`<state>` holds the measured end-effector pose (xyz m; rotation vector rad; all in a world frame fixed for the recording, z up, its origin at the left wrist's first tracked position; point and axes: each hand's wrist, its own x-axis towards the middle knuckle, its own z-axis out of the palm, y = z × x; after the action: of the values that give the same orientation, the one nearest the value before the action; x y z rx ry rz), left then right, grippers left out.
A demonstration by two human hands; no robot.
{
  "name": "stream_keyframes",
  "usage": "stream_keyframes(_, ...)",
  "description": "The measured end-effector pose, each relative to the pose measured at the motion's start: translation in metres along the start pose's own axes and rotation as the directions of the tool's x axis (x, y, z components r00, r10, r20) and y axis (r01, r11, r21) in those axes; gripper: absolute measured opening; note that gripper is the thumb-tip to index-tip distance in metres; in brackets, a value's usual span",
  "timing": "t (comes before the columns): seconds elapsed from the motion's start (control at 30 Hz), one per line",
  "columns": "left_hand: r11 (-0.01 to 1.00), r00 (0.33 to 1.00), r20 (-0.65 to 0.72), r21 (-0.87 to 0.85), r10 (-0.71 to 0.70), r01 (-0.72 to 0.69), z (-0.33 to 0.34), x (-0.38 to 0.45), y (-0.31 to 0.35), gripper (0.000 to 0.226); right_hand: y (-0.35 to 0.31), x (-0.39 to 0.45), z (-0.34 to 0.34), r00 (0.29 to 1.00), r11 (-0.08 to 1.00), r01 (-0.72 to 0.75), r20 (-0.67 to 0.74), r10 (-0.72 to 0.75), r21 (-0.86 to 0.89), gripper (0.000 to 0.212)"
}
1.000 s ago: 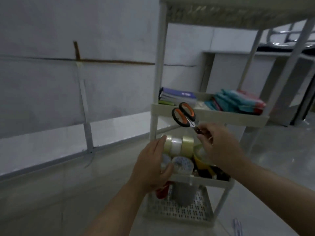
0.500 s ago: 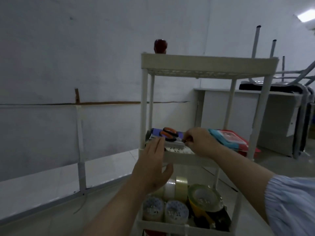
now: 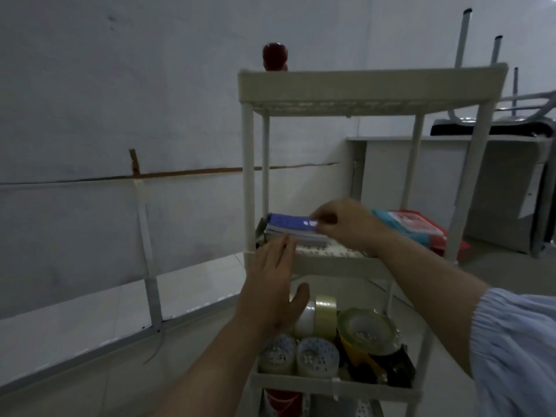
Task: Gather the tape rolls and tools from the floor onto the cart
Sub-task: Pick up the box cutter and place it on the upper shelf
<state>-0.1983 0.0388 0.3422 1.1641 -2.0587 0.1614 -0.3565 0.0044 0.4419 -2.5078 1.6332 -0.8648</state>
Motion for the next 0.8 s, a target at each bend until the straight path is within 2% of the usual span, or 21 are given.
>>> stream_keyframes(0.07, 0.999, 0.999, -0.028, -0.042, 0.026, -0.028, 0.009, -0.007, 0.008, 0.077, 0.003, -0.02, -0.01, 0.996, 0.999, 0.022, -0.086, -0.017, 0.05, 0.026)
stream_keyframes(0.17, 0.993, 0.996, -0.039, -0.09, 0.079, -0.082, 0.023, -0.02, 0.022, 0.072, 0.008, -0.062, -0.021, 0.995, 0.992, 0.038, -0.098, -0.026, 0.121, 0.024)
stream_keyframes(0.3, 0.977, 0.994, -0.015, -0.183, 0.11, -0.111, 0.059, -0.045, 0.048, 0.064, 0.032, -0.122, -0.015, 0.999, 0.988, -0.038, 0.002, 0.038, 0.149, 0.02)
stream_keyframes(0.43, 0.95, 0.988, 0.088, -0.298, 0.126, -0.094, 0.108, -0.075, 0.075, 0.065, 0.079, -0.179, 0.007, 0.974, 0.969, -0.2, 0.135, 0.181, 0.143, 0.014)
stream_keyframes(0.57, 0.918, 0.96, 0.254, -0.396, 0.117, -0.008, 0.155, -0.111, 0.102, 0.072, 0.141, -0.236, 0.044, 0.909, 0.923, -0.379, 0.21, 0.36, 0.06, 0.019)
stream_keyframes(0.8, 0.911, 0.866, 0.491, -0.394, 0.092, 0.126, 0.239, -0.173, 0.117, 0.074, 0.22, -0.322, 0.131, 0.744, 0.77, -0.637, 0.285, 0.604, 0.033, 0.032)
